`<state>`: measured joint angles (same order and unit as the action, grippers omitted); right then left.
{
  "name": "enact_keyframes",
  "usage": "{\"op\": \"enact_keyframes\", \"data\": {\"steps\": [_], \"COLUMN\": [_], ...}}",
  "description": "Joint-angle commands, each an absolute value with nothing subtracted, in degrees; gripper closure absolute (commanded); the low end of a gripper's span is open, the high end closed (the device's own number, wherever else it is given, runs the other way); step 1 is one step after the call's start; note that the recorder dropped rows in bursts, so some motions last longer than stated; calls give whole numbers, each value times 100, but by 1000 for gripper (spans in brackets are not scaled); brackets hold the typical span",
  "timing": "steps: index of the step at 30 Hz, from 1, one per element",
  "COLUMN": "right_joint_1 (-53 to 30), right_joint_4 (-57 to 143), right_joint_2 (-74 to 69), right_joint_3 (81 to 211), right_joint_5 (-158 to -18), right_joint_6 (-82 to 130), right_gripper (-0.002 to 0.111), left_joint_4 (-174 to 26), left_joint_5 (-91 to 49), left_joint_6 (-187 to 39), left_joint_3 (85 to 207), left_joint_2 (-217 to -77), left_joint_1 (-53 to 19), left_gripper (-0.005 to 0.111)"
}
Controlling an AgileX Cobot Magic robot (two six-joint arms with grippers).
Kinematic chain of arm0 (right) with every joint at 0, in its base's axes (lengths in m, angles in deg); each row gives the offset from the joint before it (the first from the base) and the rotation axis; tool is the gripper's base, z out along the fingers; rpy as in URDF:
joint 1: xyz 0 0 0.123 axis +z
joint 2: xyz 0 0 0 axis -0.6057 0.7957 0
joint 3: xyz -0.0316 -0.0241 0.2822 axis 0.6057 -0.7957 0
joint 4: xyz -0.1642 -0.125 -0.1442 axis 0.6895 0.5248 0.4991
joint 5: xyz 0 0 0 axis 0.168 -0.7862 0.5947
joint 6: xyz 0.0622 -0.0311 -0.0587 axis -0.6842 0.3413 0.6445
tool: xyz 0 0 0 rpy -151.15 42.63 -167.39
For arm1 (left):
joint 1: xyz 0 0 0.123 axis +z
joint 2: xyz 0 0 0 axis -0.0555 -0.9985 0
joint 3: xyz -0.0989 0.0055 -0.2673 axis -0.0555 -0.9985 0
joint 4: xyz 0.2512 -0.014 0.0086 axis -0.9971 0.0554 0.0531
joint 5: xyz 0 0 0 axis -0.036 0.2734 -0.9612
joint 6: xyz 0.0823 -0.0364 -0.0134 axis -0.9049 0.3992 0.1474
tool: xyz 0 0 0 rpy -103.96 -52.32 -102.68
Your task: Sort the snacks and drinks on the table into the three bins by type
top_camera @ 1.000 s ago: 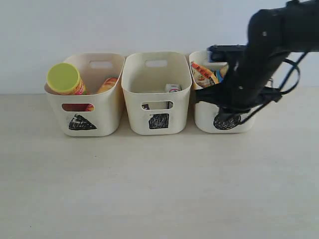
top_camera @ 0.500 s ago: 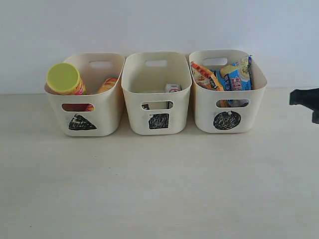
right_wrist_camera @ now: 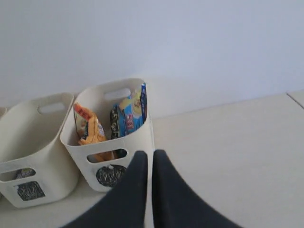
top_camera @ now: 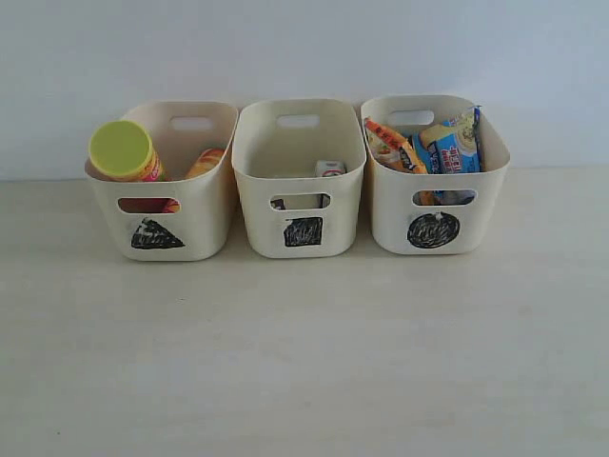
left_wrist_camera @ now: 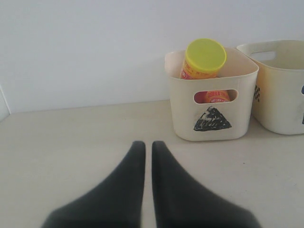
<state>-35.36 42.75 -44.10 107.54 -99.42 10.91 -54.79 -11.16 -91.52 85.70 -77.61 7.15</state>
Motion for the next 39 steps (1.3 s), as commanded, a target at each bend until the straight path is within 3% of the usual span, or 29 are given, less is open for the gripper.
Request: {"op": "enact_keyframes", "data": {"steps": [1,23,39], "right_joint_1": [-3558,-3558,-3558], "right_joint_4": [4299,4389,4303], "right_joint_2": [-5106,-5597,-7420], "right_joint_3": [10734,10687,8610], "right_joint_5": [-10011,-10144,-10447], "right_joint_6": [1064,1297,1545], "right_gripper": [108,108,108], "left_joint_4": [-5410,-5410,-5410], "left_joint_5": [-1113,-1113,-1113], "left_joint_6": [-9098,-9098,-9098], "left_joint_3": [8548,8548,8548], "left_joint_2": [-7744,-7744,-7744], "left_joint_1": [662,662,662], "left_gripper": [103,103,103]}}
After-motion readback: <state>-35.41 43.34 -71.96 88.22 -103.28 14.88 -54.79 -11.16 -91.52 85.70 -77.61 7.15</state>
